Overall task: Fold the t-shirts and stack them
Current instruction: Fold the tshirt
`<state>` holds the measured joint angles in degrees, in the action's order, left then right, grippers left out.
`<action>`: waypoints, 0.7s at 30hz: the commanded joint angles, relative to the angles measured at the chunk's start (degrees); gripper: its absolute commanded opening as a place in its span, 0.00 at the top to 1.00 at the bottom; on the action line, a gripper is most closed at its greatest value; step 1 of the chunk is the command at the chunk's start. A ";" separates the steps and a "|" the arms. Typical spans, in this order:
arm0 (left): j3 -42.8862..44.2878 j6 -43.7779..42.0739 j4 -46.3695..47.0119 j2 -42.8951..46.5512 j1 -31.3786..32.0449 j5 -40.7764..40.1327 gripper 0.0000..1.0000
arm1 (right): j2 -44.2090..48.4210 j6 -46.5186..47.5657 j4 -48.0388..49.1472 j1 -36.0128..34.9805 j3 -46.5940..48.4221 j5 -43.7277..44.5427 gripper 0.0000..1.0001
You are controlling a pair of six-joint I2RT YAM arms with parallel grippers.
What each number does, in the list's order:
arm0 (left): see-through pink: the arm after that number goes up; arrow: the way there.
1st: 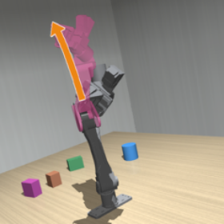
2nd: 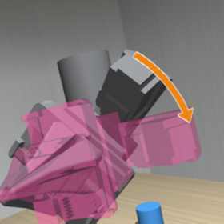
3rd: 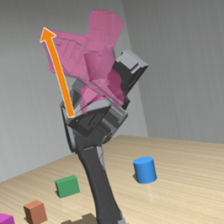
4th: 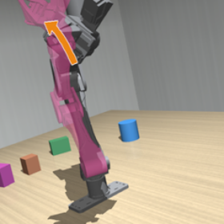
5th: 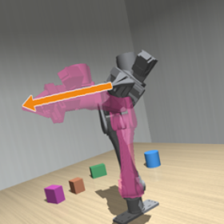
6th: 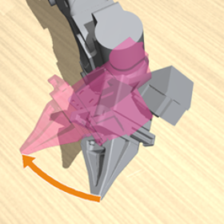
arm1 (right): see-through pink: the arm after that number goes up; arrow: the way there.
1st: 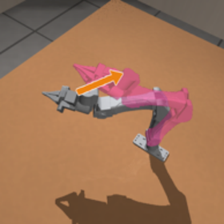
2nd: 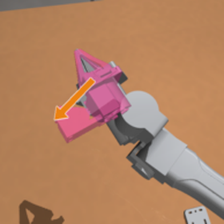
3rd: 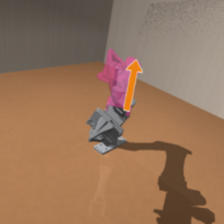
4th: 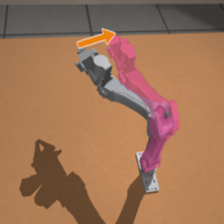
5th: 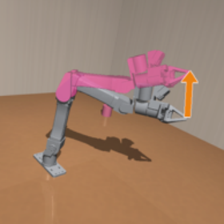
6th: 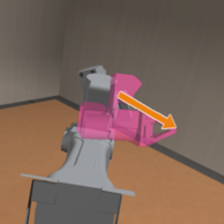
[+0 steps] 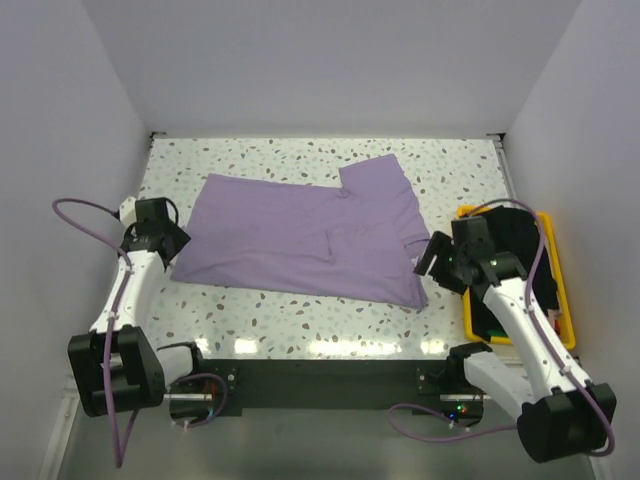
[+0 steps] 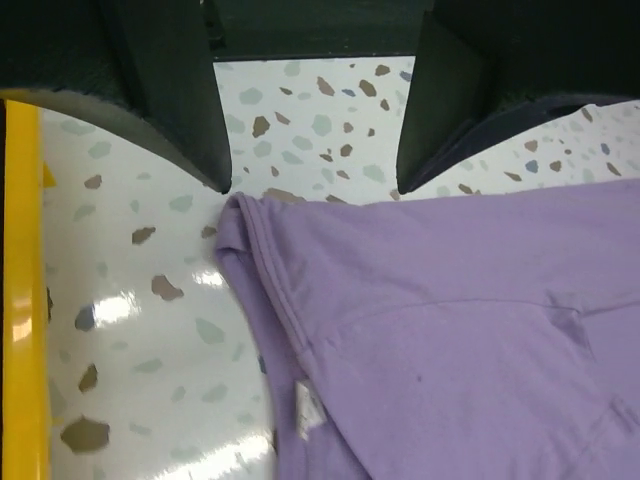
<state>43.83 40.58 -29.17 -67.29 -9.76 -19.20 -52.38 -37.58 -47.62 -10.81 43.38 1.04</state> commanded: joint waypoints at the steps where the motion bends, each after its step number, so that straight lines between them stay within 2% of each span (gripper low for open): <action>1: 7.82 -3.13 10.59 -2.74 -0.17 5.74 0.38 | -11.90 5.32 7.88 0.17 11.71 -0.86 0.30; 8: 20.40 -10.94 19.41 -19.35 1.58 8.12 0.39 | -34.85 11.48 23.07 0.17 28.85 -0.60 0.33; 14: 31.92 -16.31 23.10 -35.00 3.43 9.45 0.41 | -51.84 15.34 25.55 0.17 48.08 -0.95 0.38; 18: 38.93 -20.79 25.56 -44.48 5.71 8.31 0.42 | -61.94 17.71 26.34 0.17 56.19 -0.51 0.41; 21: 42.90 -23.26 25.83 -49.85 6.86 7.25 0.42 | -65.73 18.25 27.22 0.17 60.15 -0.77 0.42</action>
<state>81.67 22.70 -7.33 -113.65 -4.10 -10.76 -116.22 -22.06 -23.29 -10.81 98.72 0.43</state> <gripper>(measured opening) 0.580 0.590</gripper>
